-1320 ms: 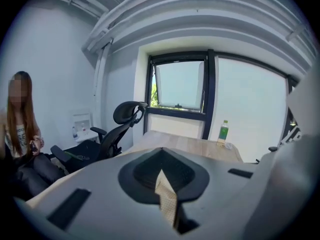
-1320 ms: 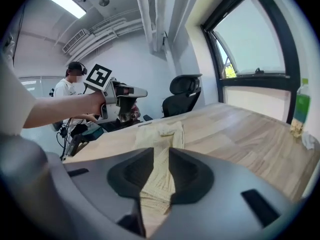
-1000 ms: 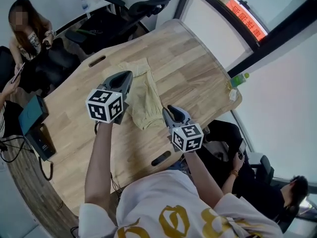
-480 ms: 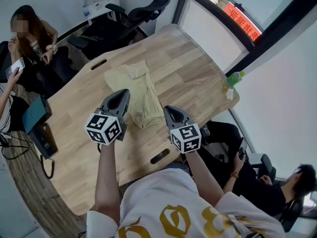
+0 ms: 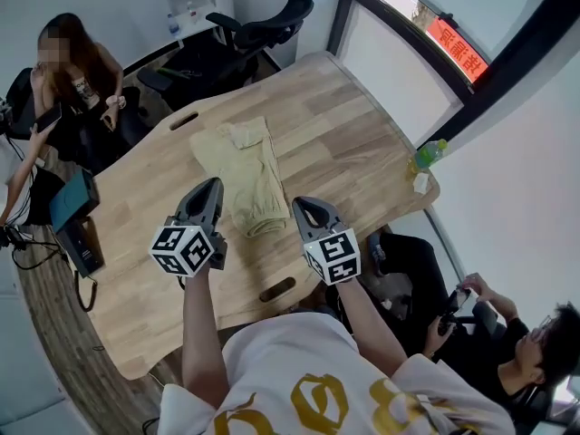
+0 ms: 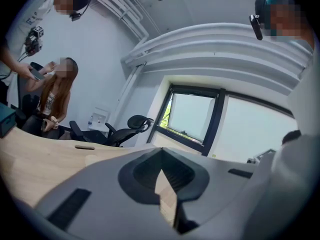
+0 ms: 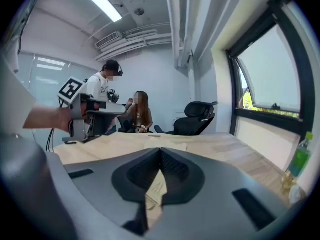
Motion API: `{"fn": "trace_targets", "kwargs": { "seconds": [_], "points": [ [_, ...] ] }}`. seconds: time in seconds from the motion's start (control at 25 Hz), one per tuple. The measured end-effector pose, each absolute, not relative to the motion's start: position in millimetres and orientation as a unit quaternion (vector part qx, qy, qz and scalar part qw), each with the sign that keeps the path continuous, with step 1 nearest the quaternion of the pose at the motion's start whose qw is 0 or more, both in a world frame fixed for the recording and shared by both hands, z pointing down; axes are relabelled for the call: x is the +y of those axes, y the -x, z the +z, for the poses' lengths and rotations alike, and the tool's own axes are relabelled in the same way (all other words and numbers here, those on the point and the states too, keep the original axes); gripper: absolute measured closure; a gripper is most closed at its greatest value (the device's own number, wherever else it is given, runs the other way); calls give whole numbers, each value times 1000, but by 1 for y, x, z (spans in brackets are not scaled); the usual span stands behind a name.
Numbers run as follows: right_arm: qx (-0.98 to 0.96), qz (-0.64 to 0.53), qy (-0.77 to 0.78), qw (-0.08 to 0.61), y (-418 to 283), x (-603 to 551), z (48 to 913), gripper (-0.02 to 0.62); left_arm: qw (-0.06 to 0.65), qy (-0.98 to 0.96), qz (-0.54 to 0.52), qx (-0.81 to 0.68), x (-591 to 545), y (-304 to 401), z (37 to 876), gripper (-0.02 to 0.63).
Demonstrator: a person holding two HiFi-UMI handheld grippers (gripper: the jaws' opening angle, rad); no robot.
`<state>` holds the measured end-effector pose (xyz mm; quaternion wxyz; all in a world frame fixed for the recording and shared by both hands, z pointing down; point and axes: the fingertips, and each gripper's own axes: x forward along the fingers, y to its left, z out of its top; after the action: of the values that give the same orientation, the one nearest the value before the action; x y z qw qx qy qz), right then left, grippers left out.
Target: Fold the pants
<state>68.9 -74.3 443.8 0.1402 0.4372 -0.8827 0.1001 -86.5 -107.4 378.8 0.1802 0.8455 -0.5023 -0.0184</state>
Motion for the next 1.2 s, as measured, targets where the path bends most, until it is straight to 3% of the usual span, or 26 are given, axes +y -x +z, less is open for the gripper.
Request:
{"fn": "trace_targets", "kwargs": {
  "seconds": [0.64, 1.2],
  "points": [
    [-886, 103, -437, 114, -92, -56, 447, 589, 184, -830, 2, -527, -80, 76, 397, 598],
    [-880, 97, -437, 159, -83, -61, 469, 589, 200, -836, 47, -509, -84, 83, 431, 598]
  ]
}}
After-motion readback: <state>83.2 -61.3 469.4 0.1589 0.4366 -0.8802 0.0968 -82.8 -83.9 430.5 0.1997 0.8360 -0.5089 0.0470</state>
